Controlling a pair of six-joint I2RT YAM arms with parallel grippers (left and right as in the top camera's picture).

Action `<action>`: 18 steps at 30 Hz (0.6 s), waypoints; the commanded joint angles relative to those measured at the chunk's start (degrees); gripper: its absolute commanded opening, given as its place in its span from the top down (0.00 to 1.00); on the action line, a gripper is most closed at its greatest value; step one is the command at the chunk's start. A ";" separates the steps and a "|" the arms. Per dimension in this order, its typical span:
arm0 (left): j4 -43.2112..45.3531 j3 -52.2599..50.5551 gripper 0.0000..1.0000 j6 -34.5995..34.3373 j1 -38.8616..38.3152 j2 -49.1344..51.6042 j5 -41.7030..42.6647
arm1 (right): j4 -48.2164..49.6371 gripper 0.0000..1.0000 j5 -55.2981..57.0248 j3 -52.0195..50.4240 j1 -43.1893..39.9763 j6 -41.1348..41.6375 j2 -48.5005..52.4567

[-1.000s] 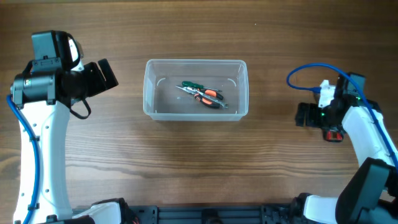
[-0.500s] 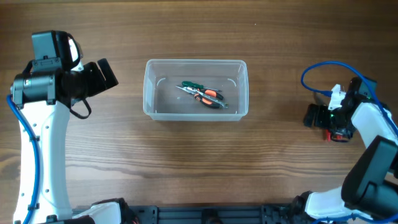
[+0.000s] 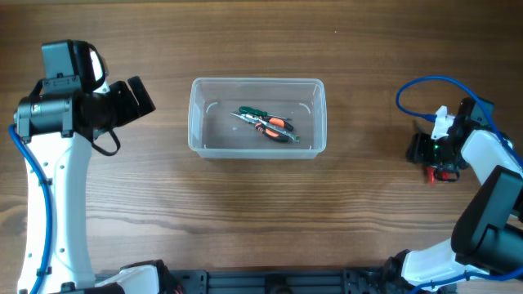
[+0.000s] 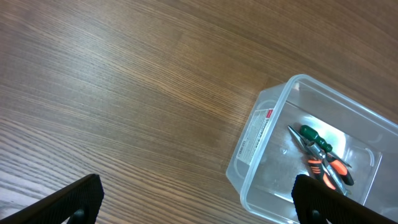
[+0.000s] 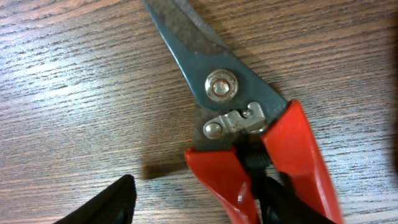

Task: Pack container
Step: 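Grasp the red-handled pruning shears with the right gripper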

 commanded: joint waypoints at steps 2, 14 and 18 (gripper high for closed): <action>-0.02 0.04 0.00 -1.01 -0.15 0.00 0.72 | -0.07 0.44 -1.84 -0.15 0.00 0.24 1.99; 0.00 0.04 0.00 -0.98 -0.15 0.00 0.72 | -0.02 0.75 -1.84 -0.15 0.00 0.24 1.99; -0.02 0.04 0.00 -1.01 -0.15 0.00 0.72 | -0.04 0.84 -1.84 -0.15 0.00 0.26 1.99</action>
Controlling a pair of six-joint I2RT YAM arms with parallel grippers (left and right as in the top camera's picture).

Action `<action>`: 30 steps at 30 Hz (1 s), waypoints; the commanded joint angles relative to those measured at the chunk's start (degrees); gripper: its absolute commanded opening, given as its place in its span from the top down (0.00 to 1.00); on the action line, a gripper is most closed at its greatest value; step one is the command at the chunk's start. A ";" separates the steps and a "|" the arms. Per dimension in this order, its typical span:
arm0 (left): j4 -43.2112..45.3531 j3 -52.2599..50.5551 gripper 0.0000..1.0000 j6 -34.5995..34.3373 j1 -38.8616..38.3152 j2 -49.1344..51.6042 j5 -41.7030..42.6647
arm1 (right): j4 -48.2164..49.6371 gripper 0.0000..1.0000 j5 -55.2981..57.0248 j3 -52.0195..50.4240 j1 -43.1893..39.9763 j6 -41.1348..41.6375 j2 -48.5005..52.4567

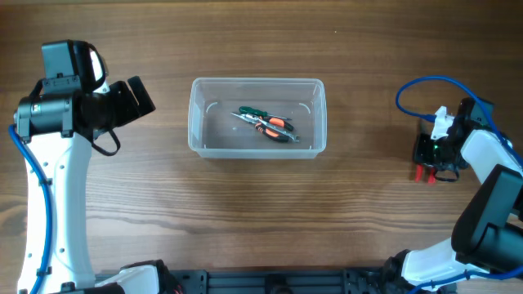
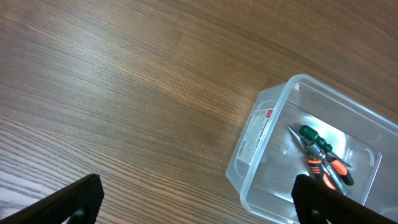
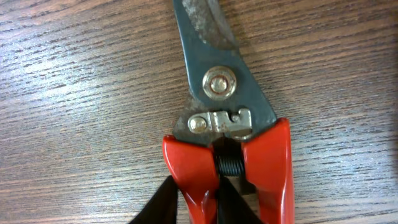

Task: Pack container
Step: 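Grasp the red-handled pruning shears with the right gripper, then drop the pruning shears into the container with the right gripper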

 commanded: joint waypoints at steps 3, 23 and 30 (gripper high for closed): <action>-0.02 0.04 0.00 -1.01 -0.15 0.00 0.72 | -0.07 0.87 -1.79 -0.17 0.00 0.28 1.70; 0.00 0.04 0.00 -0.96 -0.15 0.00 0.70 | -29.59 0.96 -1.99 40.19 38.32 -19.50 -7.58; -0.04 0.04 0.00 -0.96 -0.15 0.00 0.72 | -22.69 0.96 -4.72 40.61 60.48 -32.98 3.10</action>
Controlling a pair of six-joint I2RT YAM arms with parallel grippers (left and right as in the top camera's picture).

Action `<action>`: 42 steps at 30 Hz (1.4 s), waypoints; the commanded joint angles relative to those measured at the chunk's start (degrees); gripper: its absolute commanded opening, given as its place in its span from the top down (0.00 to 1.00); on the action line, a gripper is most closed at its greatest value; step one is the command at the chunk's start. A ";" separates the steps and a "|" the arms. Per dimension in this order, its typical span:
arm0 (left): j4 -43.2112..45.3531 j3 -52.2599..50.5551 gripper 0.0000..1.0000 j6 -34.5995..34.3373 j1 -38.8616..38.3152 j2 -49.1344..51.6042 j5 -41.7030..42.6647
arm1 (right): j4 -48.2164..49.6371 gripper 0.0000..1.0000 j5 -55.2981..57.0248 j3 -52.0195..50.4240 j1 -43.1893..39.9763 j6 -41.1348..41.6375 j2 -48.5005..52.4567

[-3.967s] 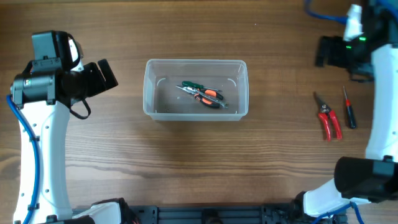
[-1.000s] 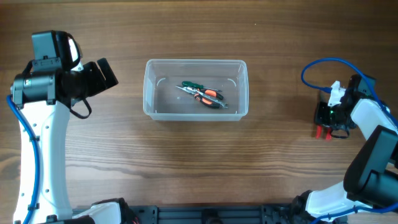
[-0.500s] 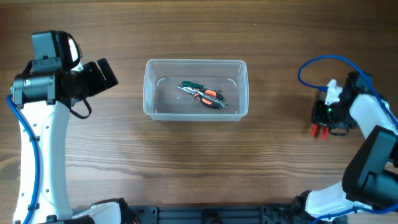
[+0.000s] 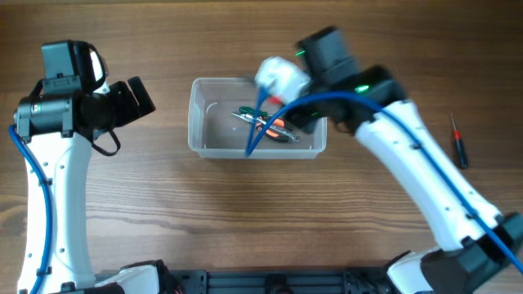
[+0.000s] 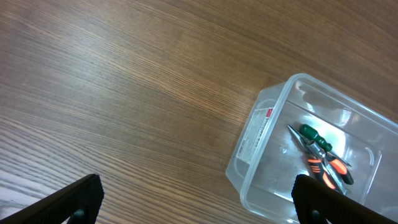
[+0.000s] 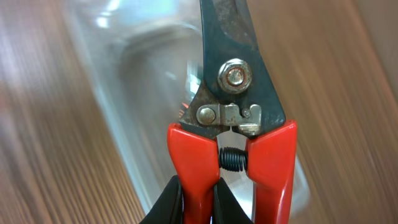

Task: Pack container
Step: 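Drop the pruning shears into the container with the right gripper, then grasp the red-black small screwdriver with the right gripper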

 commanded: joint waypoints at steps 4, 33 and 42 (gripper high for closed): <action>0.07 0.04 0.00 -0.94 -0.15 0.00 0.72 | 4.44 0.96 -6.62 0.92 2.51 -5.16 18.86; -0.17 0.04 0.00 -0.94 -0.15 0.00 0.70 | -8.37 0.01 11.10 2.99 -61.09 13.07 3.67; 0.39 0.04 0.00 -0.96 -0.15 0.00 0.70 | 1.86 0.01 11.06 -10.67 -67.52 14.10 13.86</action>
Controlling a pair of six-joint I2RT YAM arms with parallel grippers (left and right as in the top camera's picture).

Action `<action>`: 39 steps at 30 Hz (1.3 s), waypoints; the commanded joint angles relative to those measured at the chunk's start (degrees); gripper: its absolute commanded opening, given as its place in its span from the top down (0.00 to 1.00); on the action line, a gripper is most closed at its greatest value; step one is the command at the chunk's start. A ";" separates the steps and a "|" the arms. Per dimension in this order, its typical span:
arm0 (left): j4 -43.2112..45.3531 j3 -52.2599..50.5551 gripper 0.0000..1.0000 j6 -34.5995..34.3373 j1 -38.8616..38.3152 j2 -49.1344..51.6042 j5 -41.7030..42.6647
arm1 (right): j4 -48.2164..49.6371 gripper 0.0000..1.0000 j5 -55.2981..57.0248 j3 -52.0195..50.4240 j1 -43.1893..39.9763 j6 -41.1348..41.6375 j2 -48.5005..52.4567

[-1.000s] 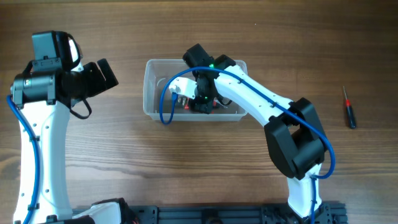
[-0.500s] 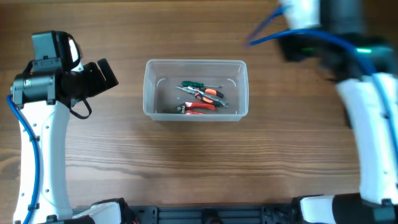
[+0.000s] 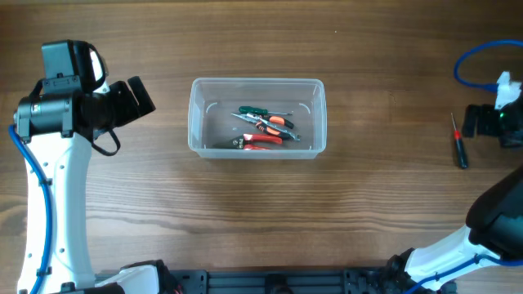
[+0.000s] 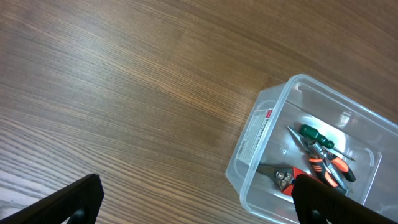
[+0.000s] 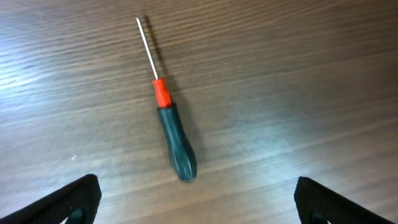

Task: Pack container
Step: 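Grasp the red-black small screwdriver with the right gripper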

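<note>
The clear plastic container (image 3: 257, 118) stands mid-table. In it lie a green-handled screwdriver (image 3: 255, 111), orange-handled pliers (image 3: 274, 124) and red-handled snips (image 3: 260, 140); the left wrist view also shows the snips (image 4: 285, 180). A dark-handled screwdriver with a red collar (image 3: 458, 142) lies on the table at the far right. My right gripper (image 3: 476, 122) is open just beside it, and in the right wrist view the screwdriver (image 5: 171, 135) lies ahead of the gripper (image 5: 196, 208). My left gripper (image 3: 139, 96) is open, left of the container, holding nothing.
Bare wooden tabletop (image 3: 261, 212) surrounds the container. A blue cable (image 3: 472, 65) loops off the right arm at the right edge. The left arm's white link (image 3: 57, 204) runs down the left side.
My right gripper held the red snips over the container; now the snips lie inside it. The gripper is open at the far right, by the dark screwdriver. The left arm is unchanged.
My right gripper was open around the red snips' handle at the table's right side, then shut on it. Then it held the snips over the container. Now the snips lie inside with the other tools, and the gripper is back at the right, open.
</note>
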 commanded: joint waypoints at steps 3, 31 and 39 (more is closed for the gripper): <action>0.28 0.04 0.00 -0.96 -0.15 0.00 0.68 | 4.90 0.01 -2.58 -6.86 0.15 -1.44 4.46; 0.04 0.04 0.00 -1.38 -0.15 0.00 0.70 | 9.68 0.96 -9.94 -8.85 0.17 1.01 10.95; 0.02 0.04 0.00 -1.36 -0.15 0.00 0.70 | 1.49 0.96 -15.96 3.50 11.78 0.11 -0.44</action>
